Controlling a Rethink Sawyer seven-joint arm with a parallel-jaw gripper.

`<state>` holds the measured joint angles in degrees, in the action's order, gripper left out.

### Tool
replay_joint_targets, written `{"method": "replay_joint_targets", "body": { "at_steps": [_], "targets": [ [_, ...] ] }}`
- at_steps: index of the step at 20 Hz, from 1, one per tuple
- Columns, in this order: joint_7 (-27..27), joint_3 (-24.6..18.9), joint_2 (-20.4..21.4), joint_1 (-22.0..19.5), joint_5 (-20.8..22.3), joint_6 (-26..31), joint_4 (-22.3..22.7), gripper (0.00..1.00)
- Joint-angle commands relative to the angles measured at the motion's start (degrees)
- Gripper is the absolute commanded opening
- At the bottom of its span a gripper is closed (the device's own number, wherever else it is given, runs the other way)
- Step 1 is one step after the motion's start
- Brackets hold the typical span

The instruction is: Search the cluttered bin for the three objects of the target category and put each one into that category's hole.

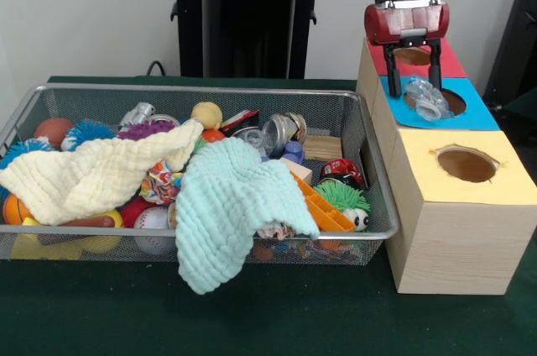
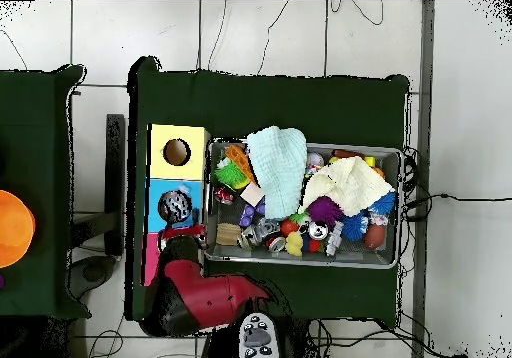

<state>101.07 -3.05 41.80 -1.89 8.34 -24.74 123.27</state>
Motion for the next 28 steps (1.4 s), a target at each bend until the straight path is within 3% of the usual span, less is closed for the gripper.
{"method": "replay_joint_targets", "body": {
  "at_steps": [1,8,16,20,28],
  "targets": [
    [13.31,-6.19,2.76,0.29,-5.85,15.94,5.17,1.00],
    [11.22,-7.03,5.51,-1.03,-7.17,22.96,5.16,1.00],
    [11.04,-7.44,4.65,-1.90,-5.96,22.73,5.37,1.00],
    [11.76,-6.94,7.97,-1.47,-6.76,22.05,4.57,1.00],
    [8.21,-5.08,13.94,-0.03,-7.52,27.74,-0.07,1.00]
  ]
}}
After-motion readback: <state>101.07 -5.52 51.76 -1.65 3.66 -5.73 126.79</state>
